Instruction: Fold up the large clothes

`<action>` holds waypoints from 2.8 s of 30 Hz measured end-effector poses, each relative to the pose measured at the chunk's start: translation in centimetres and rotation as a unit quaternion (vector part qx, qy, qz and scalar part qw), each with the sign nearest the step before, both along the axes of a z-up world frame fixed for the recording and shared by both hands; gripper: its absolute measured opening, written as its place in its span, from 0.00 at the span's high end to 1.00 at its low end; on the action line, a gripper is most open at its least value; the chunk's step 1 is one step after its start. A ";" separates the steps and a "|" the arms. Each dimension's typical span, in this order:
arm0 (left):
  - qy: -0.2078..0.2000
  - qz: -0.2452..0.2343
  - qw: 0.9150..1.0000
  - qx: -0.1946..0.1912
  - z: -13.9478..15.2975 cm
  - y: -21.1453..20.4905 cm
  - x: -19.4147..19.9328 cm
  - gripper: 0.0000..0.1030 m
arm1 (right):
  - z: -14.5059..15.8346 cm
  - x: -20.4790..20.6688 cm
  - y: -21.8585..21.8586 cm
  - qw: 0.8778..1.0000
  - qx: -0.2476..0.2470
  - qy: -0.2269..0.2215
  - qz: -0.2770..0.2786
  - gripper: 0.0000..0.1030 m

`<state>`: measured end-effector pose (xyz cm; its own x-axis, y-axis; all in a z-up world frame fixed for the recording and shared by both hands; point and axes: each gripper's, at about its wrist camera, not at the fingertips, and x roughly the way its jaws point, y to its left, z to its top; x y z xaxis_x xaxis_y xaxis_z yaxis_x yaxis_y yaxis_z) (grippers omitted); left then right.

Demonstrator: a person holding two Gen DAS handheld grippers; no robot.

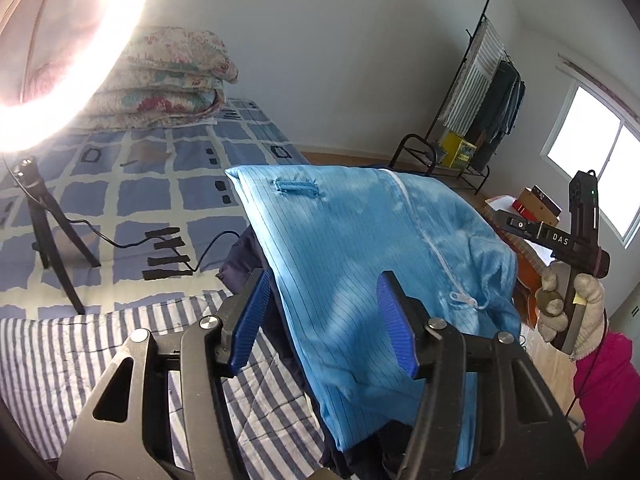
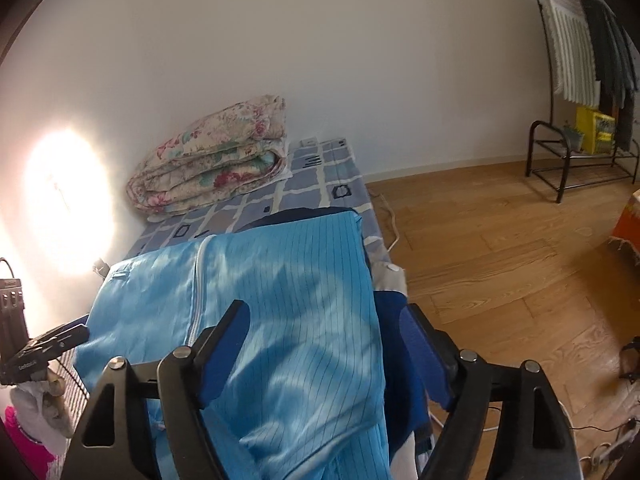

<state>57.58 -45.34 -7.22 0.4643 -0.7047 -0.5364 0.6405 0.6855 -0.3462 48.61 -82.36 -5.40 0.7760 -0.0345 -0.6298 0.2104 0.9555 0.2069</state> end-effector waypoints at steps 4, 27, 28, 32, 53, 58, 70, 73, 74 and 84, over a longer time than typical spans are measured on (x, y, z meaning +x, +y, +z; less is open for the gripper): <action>-0.016 0.000 1.000 -0.001 1.1 1.3 -1.9 0.44 | 1.2 -2.0 1.0 1.000 -0.008 -0.010 -0.013 0.22; -0.103 0.052 0.993 0.009 10.8 18.0 -24.2 0.25 | 13.1 -20.7 19.5 0.993 -0.092 -0.069 0.021 0.17; -0.104 0.057 0.993 0.009 11.0 18.9 -25.2 0.25 | 13.3 -21.8 20.6 0.992 -0.098 -0.070 0.023 0.16; -0.112 0.072 0.991 0.020 11.8 21.9 -29.5 0.24 | 13.9 -26.8 24.7 0.991 -0.108 -0.074 0.024 0.06; -0.137 0.120 0.982 0.048 8.9 27.5 -44.1 0.08 | 9.6 -40.1 33.4 0.986 -0.126 -0.109 0.012 0.00; -0.138 0.141 0.978 0.073 7.6 27.5 -44.5 0.00 | 7.9 -40.5 34.1 0.984 -0.145 -0.108 0.009 0.00; -0.133 0.153 0.974 0.105 5.3 27.5 -44.8 0.00 | 5.0 -40.4 35.3 0.980 -0.172 -0.097 0.019 0.00; -0.133 0.150 0.973 0.111 4.9 27.3 -44.9 0.00 | 4.7 -40.5 35.2 0.982 -0.165 -0.093 0.016 0.00; -0.134 0.150 0.973 0.113 4.8 27.2 -44.9 0.00 | 4.7 -40.5 35.2 0.982 -0.163 -0.093 0.015 0.00; -0.143 0.149 0.971 0.121 4.6 26.8 -45.3 0.00 | 4.2 -40.5 34.8 0.985 -0.151 -0.080 0.011 0.00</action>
